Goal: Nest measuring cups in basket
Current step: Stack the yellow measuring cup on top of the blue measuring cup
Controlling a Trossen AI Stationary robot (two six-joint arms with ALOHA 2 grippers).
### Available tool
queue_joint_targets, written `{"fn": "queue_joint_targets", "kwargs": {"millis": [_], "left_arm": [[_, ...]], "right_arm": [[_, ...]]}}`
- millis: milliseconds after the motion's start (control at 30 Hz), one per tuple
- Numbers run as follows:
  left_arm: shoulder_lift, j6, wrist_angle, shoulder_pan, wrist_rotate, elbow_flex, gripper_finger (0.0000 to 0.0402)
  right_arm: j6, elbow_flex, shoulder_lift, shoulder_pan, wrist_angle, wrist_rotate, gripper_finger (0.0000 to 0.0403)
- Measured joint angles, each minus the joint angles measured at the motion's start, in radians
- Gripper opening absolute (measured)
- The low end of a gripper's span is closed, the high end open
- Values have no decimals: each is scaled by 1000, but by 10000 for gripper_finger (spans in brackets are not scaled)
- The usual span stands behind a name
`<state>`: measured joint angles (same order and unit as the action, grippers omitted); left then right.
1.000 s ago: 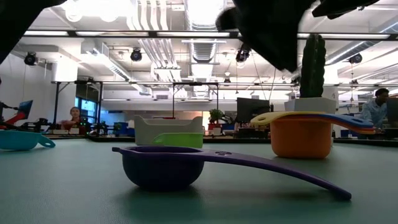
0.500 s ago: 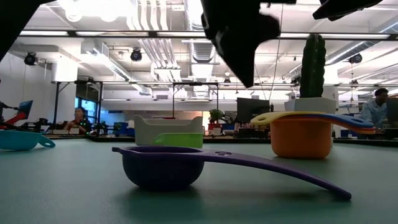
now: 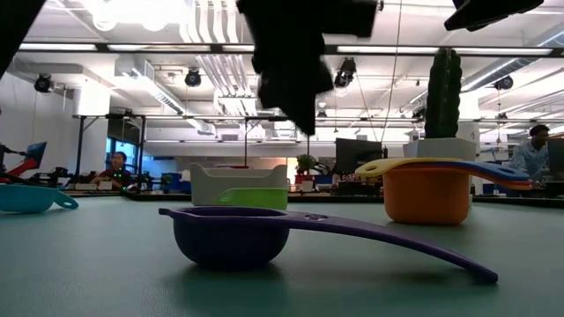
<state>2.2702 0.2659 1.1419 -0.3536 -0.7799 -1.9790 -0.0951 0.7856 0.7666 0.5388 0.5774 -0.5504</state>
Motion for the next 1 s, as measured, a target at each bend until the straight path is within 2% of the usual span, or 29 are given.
{"fn": "queue_joint_targets", "kwargs": {"millis": [67,200,300,400,1000], "left_arm": [[-59,-43,-145,0,26,94,75],[-144,-125,-488,-1,161,292,75],[-172,-134,-656,-1,170,394,75],[-167,-131,-747,1,170,444,75],[-134,-74,-815,9,170,468,74]], "right_arm": [[1,0,0,0,1,0,9],[1,0,0,0,0,0,9],[1,0,0,0,-1,0,9],[1,0,0,0,-2,0,9],[1,0,0,0,1,-1,9]]}}
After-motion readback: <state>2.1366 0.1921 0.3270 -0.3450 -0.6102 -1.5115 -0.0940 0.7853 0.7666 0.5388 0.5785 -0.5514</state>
